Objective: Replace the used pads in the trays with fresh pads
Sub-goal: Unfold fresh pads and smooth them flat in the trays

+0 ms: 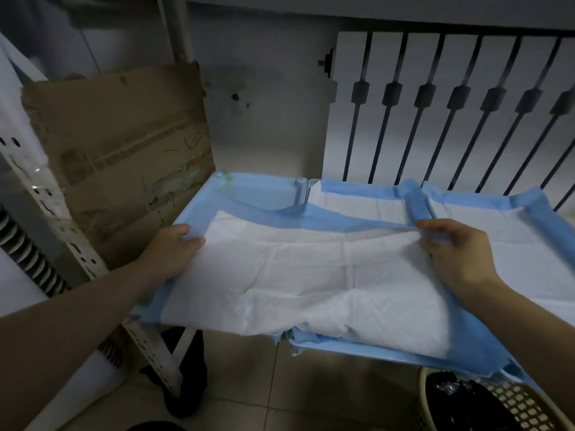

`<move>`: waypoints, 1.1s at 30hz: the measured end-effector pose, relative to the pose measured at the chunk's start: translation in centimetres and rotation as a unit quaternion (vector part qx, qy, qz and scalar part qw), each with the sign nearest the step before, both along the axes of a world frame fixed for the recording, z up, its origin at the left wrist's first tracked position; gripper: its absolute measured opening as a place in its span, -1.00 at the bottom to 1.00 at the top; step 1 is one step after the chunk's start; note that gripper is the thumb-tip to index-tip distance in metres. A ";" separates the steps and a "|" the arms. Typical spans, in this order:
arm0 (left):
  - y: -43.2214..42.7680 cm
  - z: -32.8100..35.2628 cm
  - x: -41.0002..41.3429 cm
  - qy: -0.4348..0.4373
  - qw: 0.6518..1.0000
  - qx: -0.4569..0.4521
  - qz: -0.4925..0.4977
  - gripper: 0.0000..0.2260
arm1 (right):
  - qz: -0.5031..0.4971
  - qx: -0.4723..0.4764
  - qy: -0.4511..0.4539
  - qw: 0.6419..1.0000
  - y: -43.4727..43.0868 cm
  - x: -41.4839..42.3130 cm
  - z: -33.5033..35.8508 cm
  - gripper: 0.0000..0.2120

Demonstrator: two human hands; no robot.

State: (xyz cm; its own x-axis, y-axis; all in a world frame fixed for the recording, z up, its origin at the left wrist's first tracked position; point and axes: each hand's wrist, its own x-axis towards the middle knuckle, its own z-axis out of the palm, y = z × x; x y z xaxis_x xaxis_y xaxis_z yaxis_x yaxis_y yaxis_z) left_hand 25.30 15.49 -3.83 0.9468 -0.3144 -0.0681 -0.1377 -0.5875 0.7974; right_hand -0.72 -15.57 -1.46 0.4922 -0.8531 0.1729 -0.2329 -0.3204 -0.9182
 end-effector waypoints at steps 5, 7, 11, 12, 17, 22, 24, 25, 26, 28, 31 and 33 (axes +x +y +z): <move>-1.6 0.9 1.2 -0.029 0.998 -0.046 0.023 -0.72 | -0.050 -0.002 -0.017 0.999 -1.5 1.9 1.1 -0.81; -2.3 0.4 1.6 -0.013 0.997 -0.061 0.034 -0.71 | -0.059 0.003 0.037 0.998 -2.1 2.3 0.3 -0.82; -2.5 -1.1 1.5 0.029 0.999 0.010 0.015 -0.46 | -0.043 0.017 0.173 0.984 -2.3 2.5 -2.1 -0.69; -2.3 -1.4 1.5 0.034 0.999 0.028 0.022 -0.43 | -0.041 0.013 0.188 0.981 -2.2 2.5 -2.5 -0.67; -1.1 -2.4 1.8 0.009 0.998 0.054 0.034 -0.95 | -0.057 -0.018 0.214 0.975 -1.7 2.5 -4.0 -0.65; -0.8 -2.4 1.2 -0.043 0.998 0.015 0.032 -0.60 | -0.059 -0.066 0.167 0.982 -1.4 2.4 -3.6 -0.69; -0.9 -2.2 1.2 -0.074 0.997 -0.011 0.034 -0.65 | -0.073 -0.097 0.145 0.982 -1.5 2.4 -3.1 -0.69; -1.0 -2.1 1.4 -0.089 0.995 -0.019 0.037 -0.68 | -0.078 -0.108 0.138 0.981 -1.6 2.5 -3.0 -0.69; -1.1 -2.0 1.6 -0.098 0.994 -0.022 0.043 -0.69 | -0.083 -0.116 0.133 0.981 -1.7 2.6 -2.9 -0.69; -1.4 -1.9 1.9 -0.098 0.994 -0.020 0.051 -0.68 | -0.084 -0.114 0.138 0.980 -1.8 2.8 -2.9 -0.68; -1.7 -2.4 1.9 -0.075 0.996 0.000 0.051 -0.64 | -0.066 -0.088 0.198 0.974 -1.7 3.1 -3.6 -0.61; -1.8 -2.8 1.6 -0.073 0.996 0.011 0.049 -0.64 | -0.055 -0.086 0.224 0.969 -1.5 3.1 -4.1 -0.58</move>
State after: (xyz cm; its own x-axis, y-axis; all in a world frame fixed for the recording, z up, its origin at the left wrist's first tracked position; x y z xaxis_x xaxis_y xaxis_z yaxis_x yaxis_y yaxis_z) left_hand 26.89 13.73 -6.67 0.9732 -0.2200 0.0670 -0.1926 -0.6206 0.7601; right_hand 2.39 -17.05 -5.55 0.4576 -0.8827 0.1073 -0.6374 -0.4098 -0.6526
